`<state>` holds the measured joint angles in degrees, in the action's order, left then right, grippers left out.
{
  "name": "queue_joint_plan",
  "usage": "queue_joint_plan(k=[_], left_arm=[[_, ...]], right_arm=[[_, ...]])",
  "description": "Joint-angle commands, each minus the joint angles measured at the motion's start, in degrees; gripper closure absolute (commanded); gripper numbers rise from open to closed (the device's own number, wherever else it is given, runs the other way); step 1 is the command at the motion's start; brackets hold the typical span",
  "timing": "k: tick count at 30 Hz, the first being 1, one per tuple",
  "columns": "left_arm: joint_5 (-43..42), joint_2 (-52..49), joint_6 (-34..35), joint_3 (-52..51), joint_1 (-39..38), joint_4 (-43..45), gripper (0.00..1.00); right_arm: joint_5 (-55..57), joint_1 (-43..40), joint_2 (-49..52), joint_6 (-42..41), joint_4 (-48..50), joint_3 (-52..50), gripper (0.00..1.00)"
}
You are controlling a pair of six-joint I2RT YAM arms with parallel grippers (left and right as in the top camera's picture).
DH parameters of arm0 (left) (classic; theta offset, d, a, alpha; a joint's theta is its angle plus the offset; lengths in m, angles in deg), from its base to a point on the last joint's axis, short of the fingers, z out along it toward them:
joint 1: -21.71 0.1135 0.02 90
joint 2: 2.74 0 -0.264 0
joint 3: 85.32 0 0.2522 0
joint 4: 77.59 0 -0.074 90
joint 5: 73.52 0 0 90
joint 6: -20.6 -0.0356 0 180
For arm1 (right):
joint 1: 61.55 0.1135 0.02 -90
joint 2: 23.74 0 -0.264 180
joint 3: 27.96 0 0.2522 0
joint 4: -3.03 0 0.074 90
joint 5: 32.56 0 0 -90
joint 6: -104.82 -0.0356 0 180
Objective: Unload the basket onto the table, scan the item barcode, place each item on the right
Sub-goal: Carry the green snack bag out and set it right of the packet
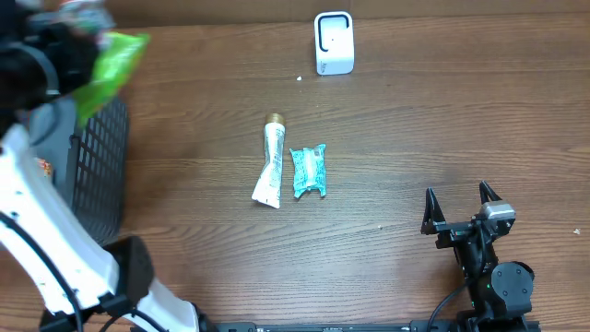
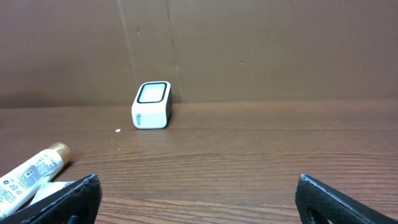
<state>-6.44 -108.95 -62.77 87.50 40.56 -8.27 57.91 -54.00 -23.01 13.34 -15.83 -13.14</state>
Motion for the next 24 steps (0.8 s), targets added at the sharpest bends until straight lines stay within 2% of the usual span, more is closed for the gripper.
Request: queue_joint_plan(k=[1,7,14,19,24], left_arm=[[3.1,0.9,-3.7,-0.9,-8.7,0.1,0.96],[5.4,-1.5,-3.9,-10.5,-24.3,1.0,0.96],[5.5,-9.3,-2.6,-21.2,-38.2,10.9,0.96],[7.4,-18.3,8.2,-22.7,-44.8,13.7,0.96],[7.5,-26.2,13.4,-22.9,-49.8,16.3,0.96]], right_arm=[[0.8,0.1,-0.6,0.2,0.5,-0.6,0.0],[0.8,0.1,-0.6,0.2,0.5,-0.6,0.0],[0.8,0.1,-0.6,0.2,0.5,-0.6,0.0],[0.8,0.1,-0.6,0.2,0.5,-0.6,0.0],[0.8,0.1,-0.6,0.2,0.5,-0.6,0.0]])
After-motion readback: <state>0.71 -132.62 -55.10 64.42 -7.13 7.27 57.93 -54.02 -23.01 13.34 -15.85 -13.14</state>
